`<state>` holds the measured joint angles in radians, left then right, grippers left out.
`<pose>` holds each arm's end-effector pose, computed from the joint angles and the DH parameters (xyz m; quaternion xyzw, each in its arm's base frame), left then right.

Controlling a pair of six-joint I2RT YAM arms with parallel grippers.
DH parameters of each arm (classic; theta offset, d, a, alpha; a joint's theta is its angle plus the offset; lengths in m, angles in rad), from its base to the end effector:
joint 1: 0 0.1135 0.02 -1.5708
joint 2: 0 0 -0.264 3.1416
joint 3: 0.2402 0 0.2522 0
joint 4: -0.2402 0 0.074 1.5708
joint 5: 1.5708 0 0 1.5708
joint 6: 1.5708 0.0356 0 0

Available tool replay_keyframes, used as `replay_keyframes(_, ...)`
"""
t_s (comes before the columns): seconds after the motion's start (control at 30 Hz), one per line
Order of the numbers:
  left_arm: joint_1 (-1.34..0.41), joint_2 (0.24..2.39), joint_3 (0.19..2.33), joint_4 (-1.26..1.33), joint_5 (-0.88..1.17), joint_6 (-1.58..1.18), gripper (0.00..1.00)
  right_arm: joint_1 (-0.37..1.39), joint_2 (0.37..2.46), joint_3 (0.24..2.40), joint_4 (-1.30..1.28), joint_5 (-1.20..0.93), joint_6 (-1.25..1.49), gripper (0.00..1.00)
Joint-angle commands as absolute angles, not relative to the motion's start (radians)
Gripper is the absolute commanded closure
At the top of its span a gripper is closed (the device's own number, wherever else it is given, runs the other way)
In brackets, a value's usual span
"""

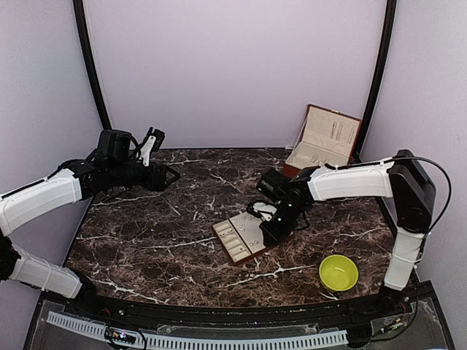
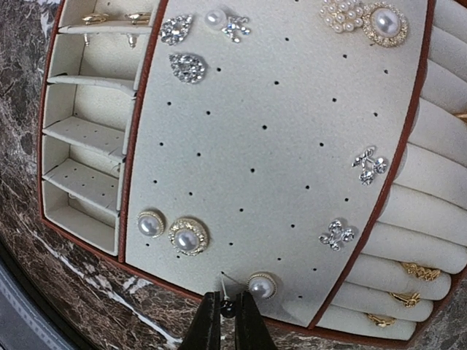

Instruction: Organize the mixed jewelry

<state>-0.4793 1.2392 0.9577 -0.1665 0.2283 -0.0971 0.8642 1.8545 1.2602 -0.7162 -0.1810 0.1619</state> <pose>0.2483 -0.1381 0.3056 0.2193 0.8142 -0.2428 0.4797 0.2279 0.2768 0.1742 -0.3507 0.9232 0.1415 0.0686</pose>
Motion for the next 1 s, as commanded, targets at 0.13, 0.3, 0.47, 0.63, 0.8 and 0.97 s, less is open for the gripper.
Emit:
replay_keyframes(0.13,-0.472,1.205,0.946,-0.17,0.247,-0.091,0.39,0.875,1.913,1.313,-0.758,-0.151,0.169,0.92)
replay_keyframes(0.3,-0.472,1.204,0.945,-0.17,0.25,-0.093,0.39,0.874,1.939,1.339,-0.774,-0.163,0.175,0.92)
replay_keyframes(0.47,-0.472,1.204,0.944,-0.169,0.253,-0.095,0.39,0.876,1.967,1.371,-0.795,-0.169,0.175,0.92)
replay_keyframes(0.63,-0.472,1.205,0.943,-0.167,0.256,-0.101,0.39,0.876,1.99,1.398,-0.809,-0.176,0.18,0.91)
replay_keyframes(0.8,-0.471,1.204,0.941,-0.167,0.255,-0.102,0.39,0.876,2.01,1.41,-0.81,-0.188,0.185,0.91)
replay_keyframes(0.97,-0.472,1.204,0.942,-0.166,0.259,-0.104,0.39,0.878,2.028,1.429,-0.811,-0.193,0.187,0.9)
